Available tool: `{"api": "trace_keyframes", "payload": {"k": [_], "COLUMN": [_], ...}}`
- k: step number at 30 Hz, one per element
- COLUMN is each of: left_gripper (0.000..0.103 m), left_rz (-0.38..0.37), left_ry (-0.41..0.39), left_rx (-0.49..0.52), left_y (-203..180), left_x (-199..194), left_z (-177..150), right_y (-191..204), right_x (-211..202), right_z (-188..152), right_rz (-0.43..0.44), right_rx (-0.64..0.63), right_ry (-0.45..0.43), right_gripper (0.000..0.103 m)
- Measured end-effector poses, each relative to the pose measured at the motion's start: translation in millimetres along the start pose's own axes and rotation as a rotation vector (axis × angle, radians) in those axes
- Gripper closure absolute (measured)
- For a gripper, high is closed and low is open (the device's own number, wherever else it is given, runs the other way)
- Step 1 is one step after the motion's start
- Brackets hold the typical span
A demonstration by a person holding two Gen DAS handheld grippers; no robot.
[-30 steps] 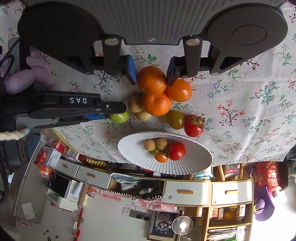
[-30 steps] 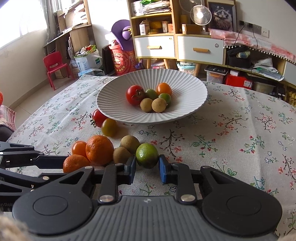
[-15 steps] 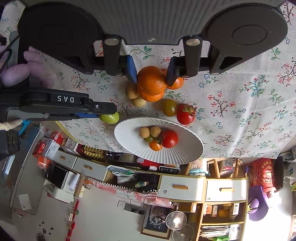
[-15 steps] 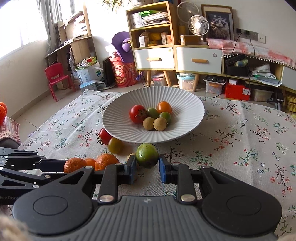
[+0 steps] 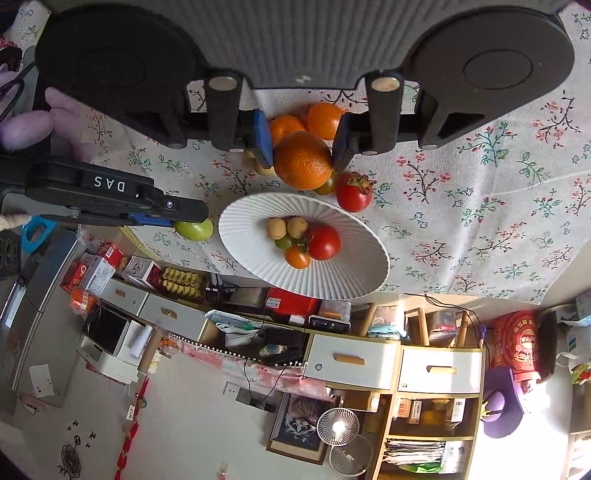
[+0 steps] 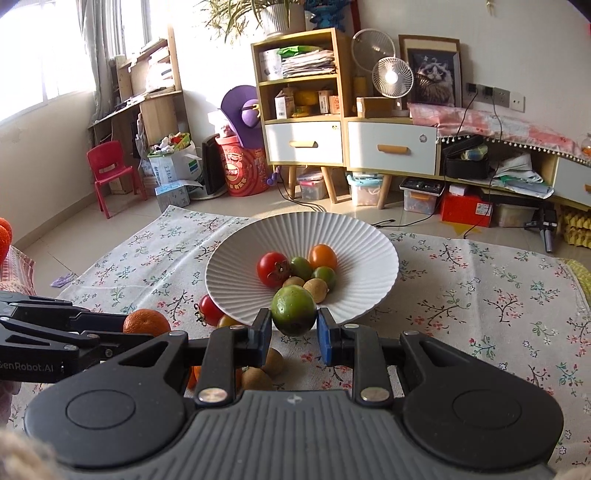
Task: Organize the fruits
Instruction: 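Carry the mandarin and green lime in both grippers over the white bowl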
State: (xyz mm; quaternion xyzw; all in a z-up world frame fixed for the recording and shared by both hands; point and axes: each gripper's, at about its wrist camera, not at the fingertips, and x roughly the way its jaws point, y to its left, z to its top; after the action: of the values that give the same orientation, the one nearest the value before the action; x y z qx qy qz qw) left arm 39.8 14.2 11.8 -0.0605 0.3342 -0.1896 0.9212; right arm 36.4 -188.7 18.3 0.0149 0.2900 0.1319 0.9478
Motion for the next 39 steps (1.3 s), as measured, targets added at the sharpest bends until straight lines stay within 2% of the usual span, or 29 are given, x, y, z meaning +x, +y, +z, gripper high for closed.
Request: {"api": "trace_keyframes", "payload": {"k": [6, 13, 21, 29, 39], "left_gripper": [0.075, 0.075, 0.075, 0.075, 0.075], "left_rz": [0.024, 0.013, -0.032, -0.063, -0.095], "left_ry": [-0.017, -0.021, 0.027, 0.06, 0.128], "left_rx": [-0.047, -0.024, 0.008, -0.016, -0.056], "left_y": [12.5, 19.6, 32.7, 39.9, 38.4], "left_x": [-3.6, 11.0, 45.5, 86.3, 128.0], "left_z": [11.7, 36.9, 63.7, 87.8, 99.0], "right_y": [-5.7, -5.9, -13.6, -21.9, -26.8], "right_x": [-0.9, 9.3, 26.5, 51.9, 74.0], "right_z": [3.2, 11.6, 18.4, 23.6, 24.9], "right_rz": [-0.008, -0.012, -0.023, -0.049, -0.064], "right_rx": [0.022, -0.005, -0.029, -0.044, -0.061], "right_ry": [-0.012, -0.006, 0.008, 0.05, 0.098], "right_gripper": [0.079, 0.079, 0.079, 0.079, 0.079]}}
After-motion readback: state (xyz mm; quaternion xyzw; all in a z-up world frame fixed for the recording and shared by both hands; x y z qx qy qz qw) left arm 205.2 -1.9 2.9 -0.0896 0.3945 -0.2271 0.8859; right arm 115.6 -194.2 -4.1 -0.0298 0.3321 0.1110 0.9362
